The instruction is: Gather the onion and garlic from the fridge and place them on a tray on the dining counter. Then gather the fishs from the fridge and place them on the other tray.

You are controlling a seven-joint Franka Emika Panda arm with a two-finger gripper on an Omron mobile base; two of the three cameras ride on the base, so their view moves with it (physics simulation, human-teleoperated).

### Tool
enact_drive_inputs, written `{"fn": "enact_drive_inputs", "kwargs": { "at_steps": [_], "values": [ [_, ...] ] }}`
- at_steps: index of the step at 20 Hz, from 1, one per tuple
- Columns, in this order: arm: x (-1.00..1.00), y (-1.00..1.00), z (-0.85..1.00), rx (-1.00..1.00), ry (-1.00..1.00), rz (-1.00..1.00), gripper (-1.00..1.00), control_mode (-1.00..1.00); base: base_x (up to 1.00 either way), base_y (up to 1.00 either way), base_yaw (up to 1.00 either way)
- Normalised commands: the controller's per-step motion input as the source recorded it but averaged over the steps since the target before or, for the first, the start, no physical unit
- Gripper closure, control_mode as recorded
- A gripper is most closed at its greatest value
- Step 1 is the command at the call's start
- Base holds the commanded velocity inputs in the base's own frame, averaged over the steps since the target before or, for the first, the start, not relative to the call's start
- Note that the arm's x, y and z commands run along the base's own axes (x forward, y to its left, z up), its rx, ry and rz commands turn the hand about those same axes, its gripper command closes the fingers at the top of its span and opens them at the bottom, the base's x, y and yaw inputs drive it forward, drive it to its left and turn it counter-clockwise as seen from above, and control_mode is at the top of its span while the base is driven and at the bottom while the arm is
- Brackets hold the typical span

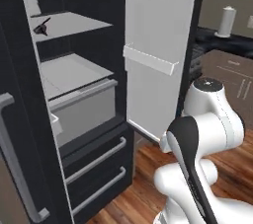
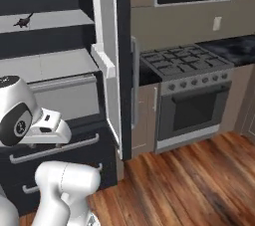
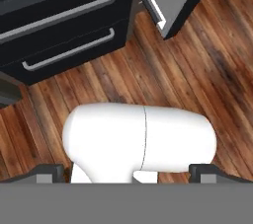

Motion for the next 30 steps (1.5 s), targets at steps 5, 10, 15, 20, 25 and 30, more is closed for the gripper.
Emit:
{"fn": "enact_drive_inputs", "kwargs": {
  "at_steps": [5, 10, 15, 20, 25, 30],
  "values": [
    [0.00, 0.00, 0.00, 0.00, 0.00, 0.00, -1.00, 1.00, 0.57, -0.13, 0.40],
    [0.00, 0.00, 0.00, 0.00, 0.00, 0.00, -1.00, 1.00, 0.59, -0.16, 0.40],
    [0.00, 0.00, 0.00, 0.00, 0.00, 0.00, -1.00, 1.00, 0.60, -0.18, 0.39],
    [0.00, 0.00, 0.00, 0.00, 0.00, 0.00, -1.00, 1.00, 0.59, -0.20, 0.37],
    [0.00, 0.00, 0.00, 0.00, 0.00, 0.00, -1.00, 1.00, 0.57, -0.22, 0.32],
    [0.00, 0.00, 0.00, 0.00, 0.00, 0.00, -1.00, 1.00, 0.52, -0.16, 0.13]
  ]
}}
